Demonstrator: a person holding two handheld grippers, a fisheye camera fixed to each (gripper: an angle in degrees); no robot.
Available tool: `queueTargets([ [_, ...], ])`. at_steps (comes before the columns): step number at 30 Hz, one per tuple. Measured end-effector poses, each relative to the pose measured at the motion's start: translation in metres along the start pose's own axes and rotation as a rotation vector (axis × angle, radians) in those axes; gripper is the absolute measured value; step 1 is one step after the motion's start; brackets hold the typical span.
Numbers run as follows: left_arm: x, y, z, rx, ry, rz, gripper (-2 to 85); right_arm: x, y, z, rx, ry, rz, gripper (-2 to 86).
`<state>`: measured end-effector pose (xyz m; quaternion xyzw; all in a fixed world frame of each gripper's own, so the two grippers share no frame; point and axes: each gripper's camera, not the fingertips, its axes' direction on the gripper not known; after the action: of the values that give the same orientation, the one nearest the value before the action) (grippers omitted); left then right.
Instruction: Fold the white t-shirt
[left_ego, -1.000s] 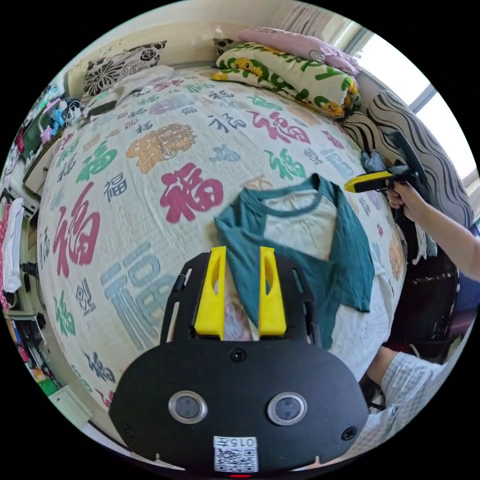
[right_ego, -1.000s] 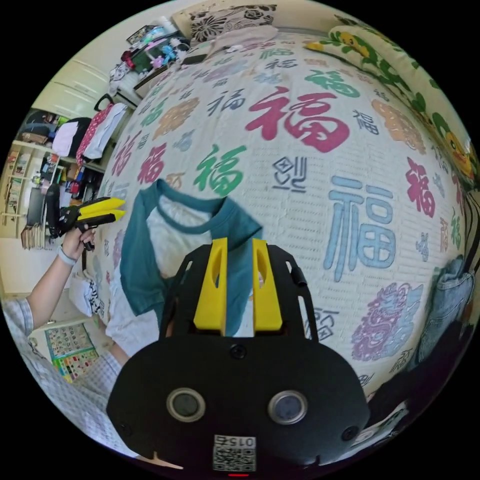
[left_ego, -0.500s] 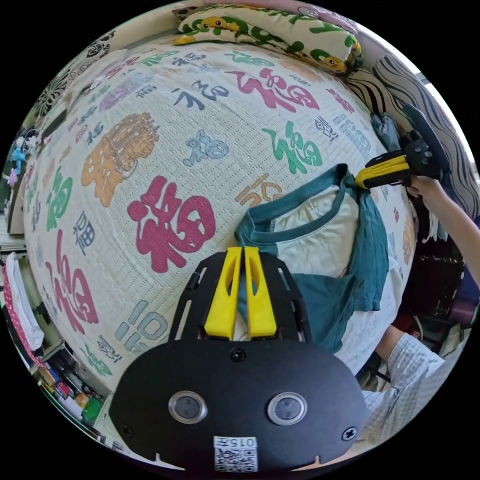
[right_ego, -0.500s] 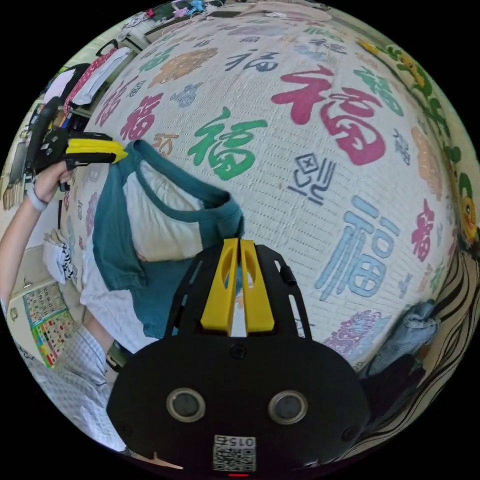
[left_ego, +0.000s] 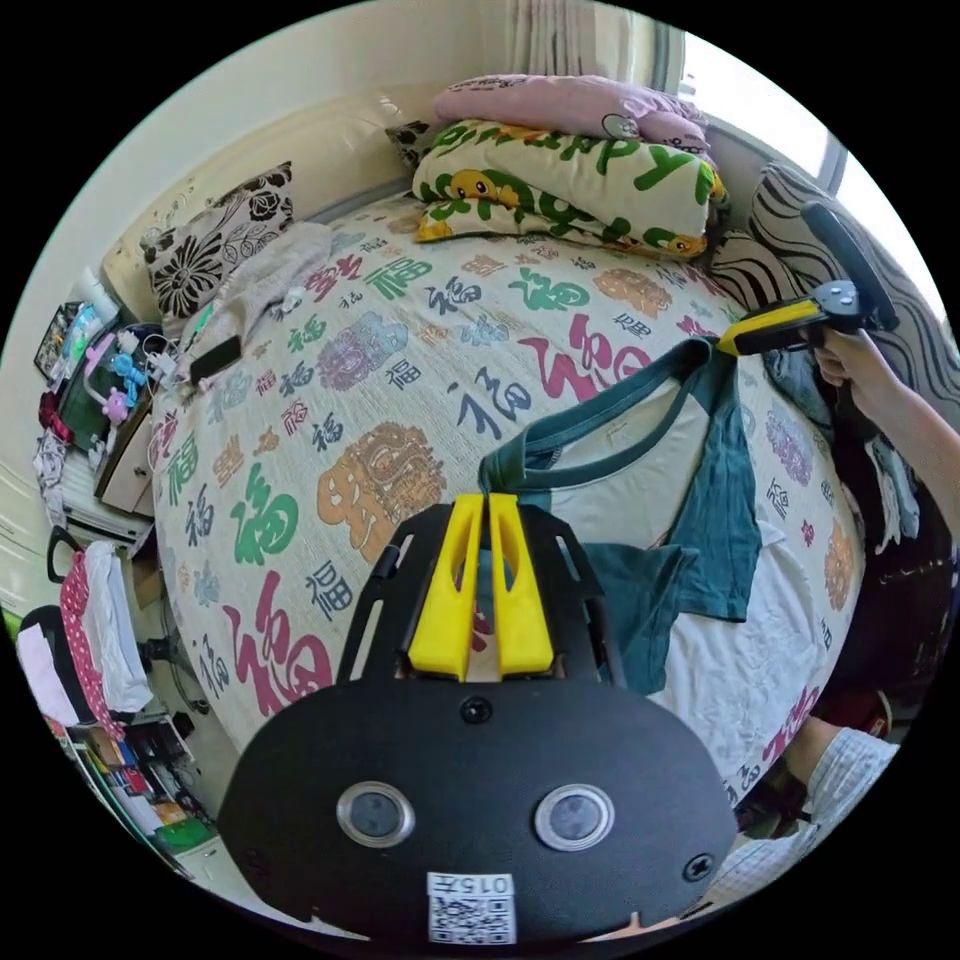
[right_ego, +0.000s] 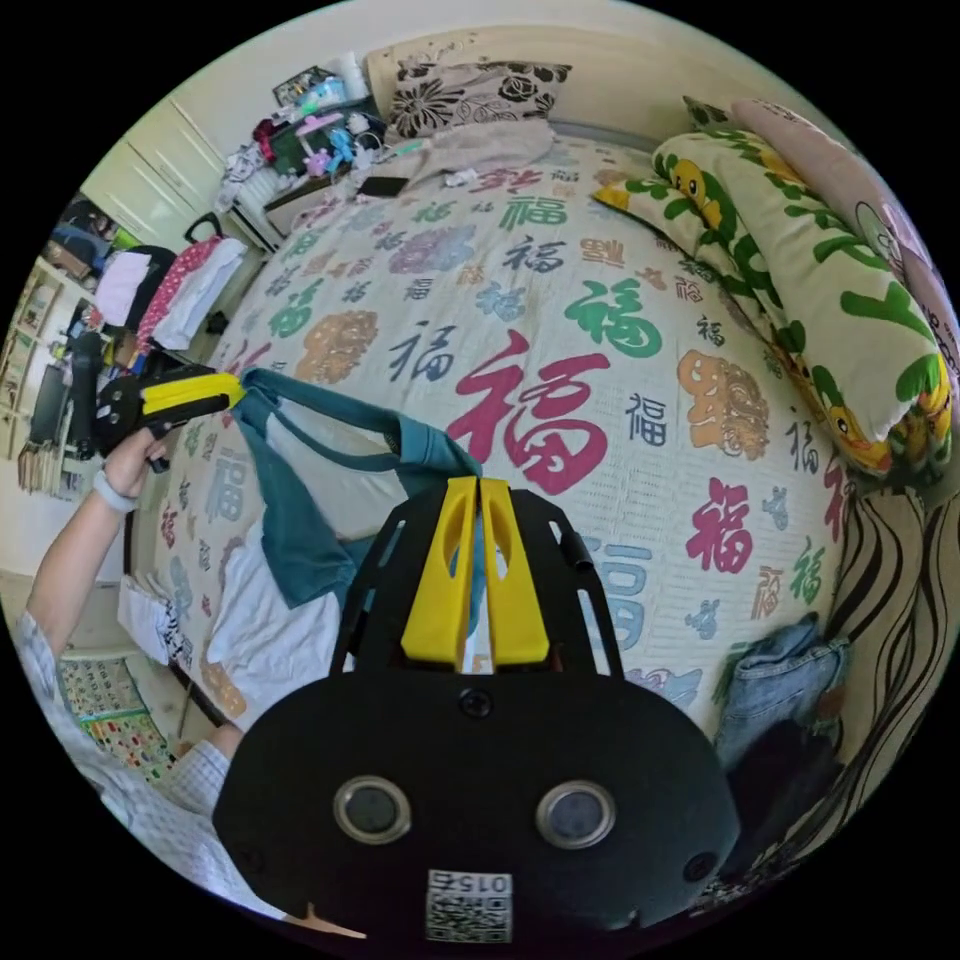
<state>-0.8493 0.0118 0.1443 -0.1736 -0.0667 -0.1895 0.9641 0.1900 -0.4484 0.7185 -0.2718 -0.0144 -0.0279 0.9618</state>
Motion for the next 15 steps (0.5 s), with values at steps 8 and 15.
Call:
queueTargets([
  [8, 0.076, 0.187, -0.054, 0.073, 0.148, 0.081, 0.4, -0.053, 0.197, -0.004, -0.133, -0.227, -0.186, -1.0],
  [15, 0.135, 0.303, -0.056, -0.155, 0.309, -0.001, 0.3, -0.085, 0.315, 0.041, -0.368, -0.282, -0.128, -0.9],
])
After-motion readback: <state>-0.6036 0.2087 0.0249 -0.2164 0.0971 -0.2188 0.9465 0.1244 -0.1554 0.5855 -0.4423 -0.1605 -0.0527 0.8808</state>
